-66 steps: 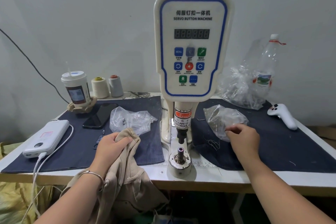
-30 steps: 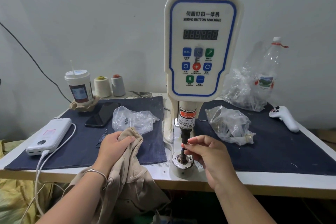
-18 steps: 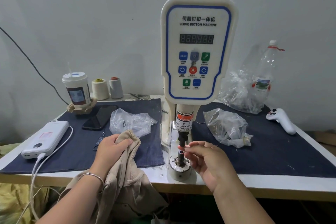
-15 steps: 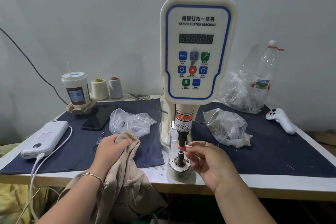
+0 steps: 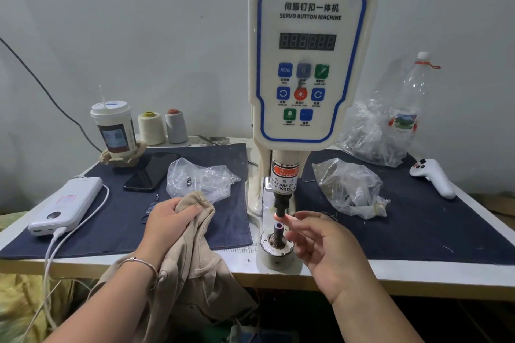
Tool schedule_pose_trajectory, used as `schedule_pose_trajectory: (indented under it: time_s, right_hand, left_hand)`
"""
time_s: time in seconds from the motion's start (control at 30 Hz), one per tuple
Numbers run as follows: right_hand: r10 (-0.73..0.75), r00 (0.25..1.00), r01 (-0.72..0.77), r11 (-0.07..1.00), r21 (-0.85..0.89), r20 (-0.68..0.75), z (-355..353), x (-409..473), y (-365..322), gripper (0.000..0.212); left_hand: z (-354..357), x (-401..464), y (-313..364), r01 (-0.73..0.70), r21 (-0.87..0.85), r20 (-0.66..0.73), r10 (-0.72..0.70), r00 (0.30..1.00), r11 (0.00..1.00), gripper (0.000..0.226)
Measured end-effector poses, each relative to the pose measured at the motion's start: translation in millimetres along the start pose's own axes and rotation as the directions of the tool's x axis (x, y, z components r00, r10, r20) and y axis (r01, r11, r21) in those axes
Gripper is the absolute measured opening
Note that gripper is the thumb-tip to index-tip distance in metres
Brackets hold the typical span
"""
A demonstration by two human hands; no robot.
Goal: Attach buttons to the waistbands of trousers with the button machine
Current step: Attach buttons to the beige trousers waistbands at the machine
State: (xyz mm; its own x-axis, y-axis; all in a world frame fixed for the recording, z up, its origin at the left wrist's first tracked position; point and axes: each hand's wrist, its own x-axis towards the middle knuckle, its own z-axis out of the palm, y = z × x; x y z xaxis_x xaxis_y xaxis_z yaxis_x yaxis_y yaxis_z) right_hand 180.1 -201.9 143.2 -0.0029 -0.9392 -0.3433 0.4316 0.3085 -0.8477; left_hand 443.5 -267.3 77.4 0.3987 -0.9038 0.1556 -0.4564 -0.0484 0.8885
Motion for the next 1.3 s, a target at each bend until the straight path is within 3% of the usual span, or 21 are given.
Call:
schedule_pose_trajectory:
  time_s: [0.17, 0.47, 0.6, 0.7, 0.87, 1.03, 1.1, 1.2, 1.3]
  right_hand:
    - [-0.181, 0.984, 0.179, 0.979, -0.100, -0.003, 8, -22, 24, 0.016]
    - [-0.302, 0.915, 0.391, 0.830, -0.398, 0.269, 81, -21, 63, 0.016]
    - [-0.499, 0.834, 0.524, 0.588, -0.616, 0.233, 114, 21, 63, 0.014]
    - [-0.565, 0.795, 0.494, 0.390, -0.777, 0.221, 129, 56, 57, 0.019]
    - [-0.429, 0.871, 0.353, 0.213, -0.911, 0.238, 140, 96, 50, 0.023]
    - [-0.323, 0.813, 0.504, -0.027, -0.863, 0.485, 165, 120, 45, 0.030]
    - [-0.259, 0.787, 0.533, -0.174, -0.828, 0.560, 177, 132, 46, 0.029]
    - [-0.216, 0.794, 0.480, -0.351, -0.804, 0.568, 193, 149, 48, 0.030]
    - [-0.228, 0.806, 0.426, -0.418, -0.802, 0.546, 204, 162, 50, 0.033]
  left_hand:
    - [-1, 0, -2, -0.001, -0.013, 0.005, 0.002, 1.000, 1.000, 0.022]
    - [-5, -1, -2, 0.035, -0.177, -0.020, -0.039, 0.999, 0.984, 0.015]
    - [-6, -1, -1, 0.032, -0.241, -0.022, -0.038, 0.999, 0.970, 0.015]
    - [-7, -2, -1, 0.021, -0.273, -0.013, -0.026, 1.000, 0.962, 0.015]
    - [-9, -1, -4, 0.022, -0.310, -0.033, -0.034, 0.999, 0.950, 0.021]
    - [-10, -2, -2, 0.003, -0.286, -0.083, -0.028, 0.996, 0.958, 0.019]
    - [-10, -3, -2, -0.015, -0.267, -0.117, -0.017, 0.993, 0.964, 0.018]
    - [-10, -3, -4, -0.031, -0.277, -0.145, -0.010, 0.989, 0.960, 0.021]
    - [-10, -2, -4, -0.021, -0.290, -0.143, -0.021, 0.990, 0.957, 0.020]
